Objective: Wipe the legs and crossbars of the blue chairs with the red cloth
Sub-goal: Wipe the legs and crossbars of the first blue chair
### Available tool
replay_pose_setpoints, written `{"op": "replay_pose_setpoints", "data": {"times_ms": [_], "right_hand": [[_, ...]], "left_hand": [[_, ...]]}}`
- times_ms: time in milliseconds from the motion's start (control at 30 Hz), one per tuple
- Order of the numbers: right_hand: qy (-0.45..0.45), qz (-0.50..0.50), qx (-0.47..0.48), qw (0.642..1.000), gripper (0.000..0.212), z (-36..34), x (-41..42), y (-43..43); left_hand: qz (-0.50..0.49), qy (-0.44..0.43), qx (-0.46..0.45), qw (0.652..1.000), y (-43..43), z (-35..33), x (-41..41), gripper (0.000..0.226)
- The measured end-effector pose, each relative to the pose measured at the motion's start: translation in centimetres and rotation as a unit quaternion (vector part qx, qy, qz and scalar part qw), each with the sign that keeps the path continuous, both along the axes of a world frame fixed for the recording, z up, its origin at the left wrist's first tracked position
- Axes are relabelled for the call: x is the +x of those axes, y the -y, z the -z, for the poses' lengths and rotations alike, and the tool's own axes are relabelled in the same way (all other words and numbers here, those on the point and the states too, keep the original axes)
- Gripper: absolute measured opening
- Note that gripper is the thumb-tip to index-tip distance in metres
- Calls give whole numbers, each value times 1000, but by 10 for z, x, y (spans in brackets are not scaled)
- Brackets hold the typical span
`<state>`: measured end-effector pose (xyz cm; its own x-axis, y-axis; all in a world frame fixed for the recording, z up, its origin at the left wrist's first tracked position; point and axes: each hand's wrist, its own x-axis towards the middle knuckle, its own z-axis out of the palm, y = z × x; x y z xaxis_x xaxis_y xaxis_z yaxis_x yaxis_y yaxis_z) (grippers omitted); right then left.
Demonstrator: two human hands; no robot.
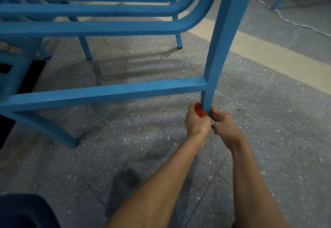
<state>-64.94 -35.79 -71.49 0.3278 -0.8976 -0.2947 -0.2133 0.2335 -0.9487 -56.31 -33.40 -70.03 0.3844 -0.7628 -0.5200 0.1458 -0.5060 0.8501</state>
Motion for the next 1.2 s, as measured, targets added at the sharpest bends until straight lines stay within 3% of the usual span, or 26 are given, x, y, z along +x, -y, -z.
{"op": "replay_pose_setpoints", "data": {"times_ms": [133,300,433,567,767,900,1067,1200], "right_hand": [[-8,-11,-1,1000,74,6,-3,0],[13,51,13,999,28,11,-2,-3],[32,66,39,997,44,-2,3,-8],[24,44,-4,999,24,1,-2,-9],[-58,-20,-48,997,50,11,-4,5],[-28,-19,6,999,70,6,-3,8],[64,103,73,990,82,17,-2,-6],[26,304,141,942,56,26,0,-11]], "left_hand": [[-16,-13,-21,1000,-6,-24,3,40],[-80,-62,-137,985,-29,-49,-16,62],[-113,-34,-162,980,-28,-46,-27,72],[-121,23,-171,978,-14,-32,-25,70],[-84,86,-164,979,-10,18,-23,72],[-1,73,-88,993,-4,41,-13,61],[176,31,33,983,1,41,17,56],[200,4,65,978,10,27,37,73]]}}
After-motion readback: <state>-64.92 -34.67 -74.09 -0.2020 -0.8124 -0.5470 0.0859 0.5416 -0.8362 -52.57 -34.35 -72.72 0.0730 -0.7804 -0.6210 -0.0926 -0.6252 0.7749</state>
